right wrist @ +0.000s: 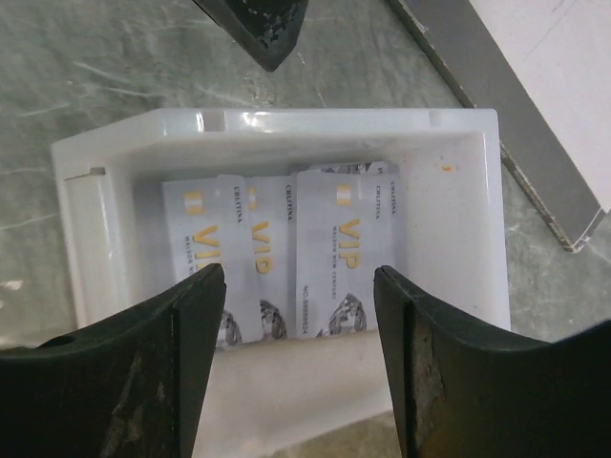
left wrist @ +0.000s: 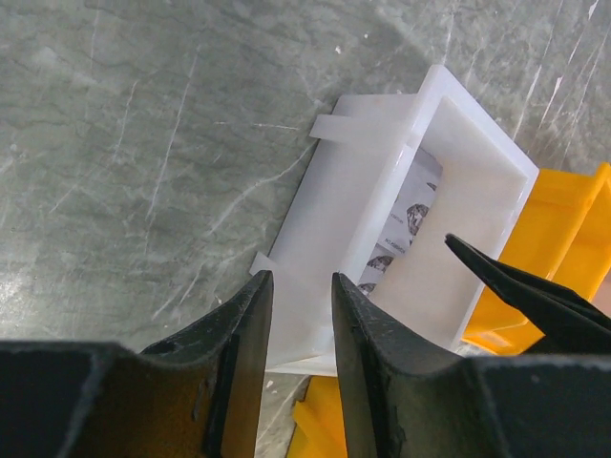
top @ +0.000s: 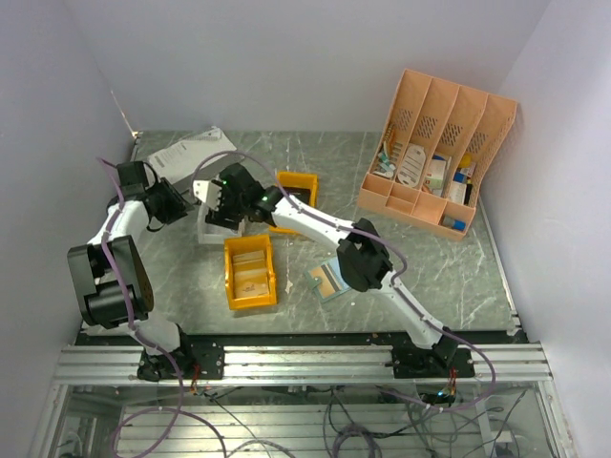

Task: Put the credit cards into the card holder
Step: Pick up the credit card from the storage box.

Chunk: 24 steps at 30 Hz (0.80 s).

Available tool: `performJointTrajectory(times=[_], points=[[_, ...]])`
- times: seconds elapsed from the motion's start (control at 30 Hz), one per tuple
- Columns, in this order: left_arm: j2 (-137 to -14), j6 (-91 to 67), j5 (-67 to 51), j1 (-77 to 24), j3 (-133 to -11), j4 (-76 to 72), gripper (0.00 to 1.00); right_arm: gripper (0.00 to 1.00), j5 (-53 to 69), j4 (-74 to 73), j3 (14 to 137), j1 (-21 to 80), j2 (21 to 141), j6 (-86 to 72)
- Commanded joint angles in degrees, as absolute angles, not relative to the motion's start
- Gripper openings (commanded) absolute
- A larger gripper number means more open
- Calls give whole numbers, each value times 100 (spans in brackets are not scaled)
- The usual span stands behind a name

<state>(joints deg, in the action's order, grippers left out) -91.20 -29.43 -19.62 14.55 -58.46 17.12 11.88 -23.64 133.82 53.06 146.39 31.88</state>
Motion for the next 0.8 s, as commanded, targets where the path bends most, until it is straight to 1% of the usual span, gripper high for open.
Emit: performJointTrajectory(times=[0.0,0.3,0.5,0.77], points=[[-9170,-2679,-2132,1505,-6102,2043,42,65,285,-1972,13764,5489,14980,3667],[-9165,-2864,-1920,1521,-5968,2073,41,67,-276,-1600,13835,5587,15310,4030],[-9054,-2848,-1845,1539,-5918,2118,41,64,-527,-1349,13818,5592,15433,4130],[-8970,-2865,-1598,1554,-5924,2220,40,63,-400,-1310,13856,5590,15534,4070]])
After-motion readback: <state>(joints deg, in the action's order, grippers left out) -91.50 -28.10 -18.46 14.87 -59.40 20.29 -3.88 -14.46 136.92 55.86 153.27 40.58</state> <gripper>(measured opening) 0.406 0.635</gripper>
